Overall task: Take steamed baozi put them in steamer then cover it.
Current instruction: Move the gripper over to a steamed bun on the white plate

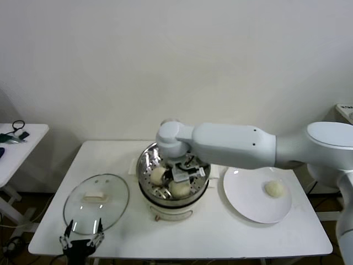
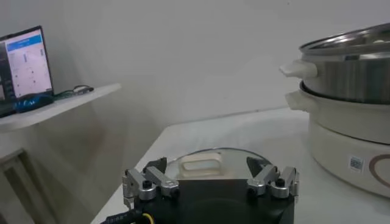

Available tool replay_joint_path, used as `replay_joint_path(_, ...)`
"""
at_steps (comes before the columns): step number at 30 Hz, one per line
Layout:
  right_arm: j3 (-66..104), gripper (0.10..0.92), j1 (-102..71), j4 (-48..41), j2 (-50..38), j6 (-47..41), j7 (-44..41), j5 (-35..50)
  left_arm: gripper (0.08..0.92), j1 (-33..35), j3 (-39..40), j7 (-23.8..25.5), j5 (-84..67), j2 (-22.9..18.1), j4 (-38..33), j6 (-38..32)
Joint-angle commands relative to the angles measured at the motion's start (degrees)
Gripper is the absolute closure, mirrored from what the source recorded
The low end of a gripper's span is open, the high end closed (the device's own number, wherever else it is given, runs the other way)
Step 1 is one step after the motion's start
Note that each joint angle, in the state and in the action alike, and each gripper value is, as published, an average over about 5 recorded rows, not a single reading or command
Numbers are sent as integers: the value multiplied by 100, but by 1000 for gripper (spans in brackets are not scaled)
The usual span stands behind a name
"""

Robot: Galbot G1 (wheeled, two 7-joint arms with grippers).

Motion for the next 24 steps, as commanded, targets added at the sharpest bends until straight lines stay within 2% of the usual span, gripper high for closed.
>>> replay_joint_path(1, 176, 202, 250, -134, -198, -16, 73, 201, 177, 12, -4, -2, -1, 10, -10, -9)
replay_joint_path(4, 261, 203, 508, -359, -508, -73, 259, 353, 177, 32, -9, -2, -8, 23, -21, -24)
replay_joint_path(7, 130, 203, 793, -611, -925, -415, 874, 627, 177, 42, -3, -1, -9, 31, -34, -34)
replay_joint_path(10, -31, 203, 990, -718, -1397, -1373, 1400, 1146, 177, 61, -15, 1, -23, 45, -73, -51)
replay_joint_path(17, -477, 203, 1070, -681, -2547, -3444, 1299, 2667, 177, 105, -16, 11, -65, 75, -130, -100)
replay_joint_path(24, -78, 203, 138, -999, -3410, -4116, 1270, 2800, 177, 77, 21, 27, -31, 25, -190, -84)
